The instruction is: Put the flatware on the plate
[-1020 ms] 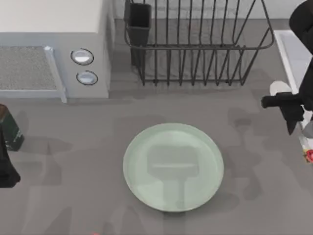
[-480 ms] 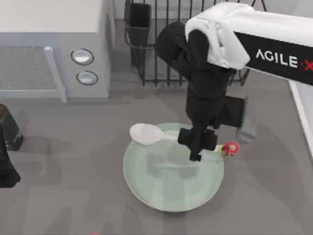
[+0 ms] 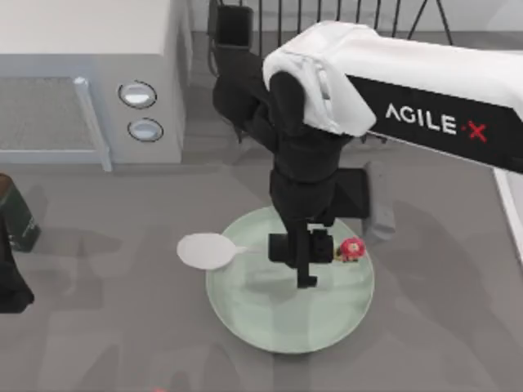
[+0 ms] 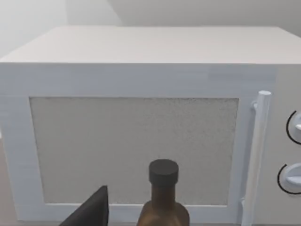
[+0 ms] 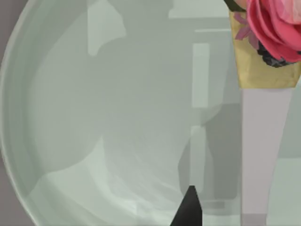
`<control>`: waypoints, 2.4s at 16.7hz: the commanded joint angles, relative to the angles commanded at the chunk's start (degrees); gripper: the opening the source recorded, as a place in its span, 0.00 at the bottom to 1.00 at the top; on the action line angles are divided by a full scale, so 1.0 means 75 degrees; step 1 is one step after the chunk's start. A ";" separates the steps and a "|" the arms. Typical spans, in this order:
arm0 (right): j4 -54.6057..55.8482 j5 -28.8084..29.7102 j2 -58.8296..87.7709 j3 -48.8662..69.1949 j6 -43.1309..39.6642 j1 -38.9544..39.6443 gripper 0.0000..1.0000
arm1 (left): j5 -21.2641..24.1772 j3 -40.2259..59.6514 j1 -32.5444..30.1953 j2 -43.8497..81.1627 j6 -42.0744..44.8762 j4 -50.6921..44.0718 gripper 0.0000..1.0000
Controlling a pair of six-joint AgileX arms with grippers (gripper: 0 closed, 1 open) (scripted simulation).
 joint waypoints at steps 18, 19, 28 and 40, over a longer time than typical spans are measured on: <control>0.1223 0.0411 -0.0206 -0.0270 0.0174 -0.0495 0.00 | 0.0000 0.0000 0.0000 0.0000 0.0000 0.0000 1.00; 0.1262 0.0373 -0.0204 -0.0293 0.0166 -0.0464 0.00 | 0.0000 0.0000 0.0000 0.0000 0.0000 0.0000 1.00; 0.1225 0.0022 0.0114 -0.0618 0.0029 -0.0030 0.00 | 0.0000 0.0000 0.0000 0.0000 0.0000 0.0000 1.00; 0.1181 0.0003 0.0346 -0.0835 0.0029 0.0024 0.38 | 0.0000 0.0000 0.0000 0.0000 0.0000 0.0000 1.00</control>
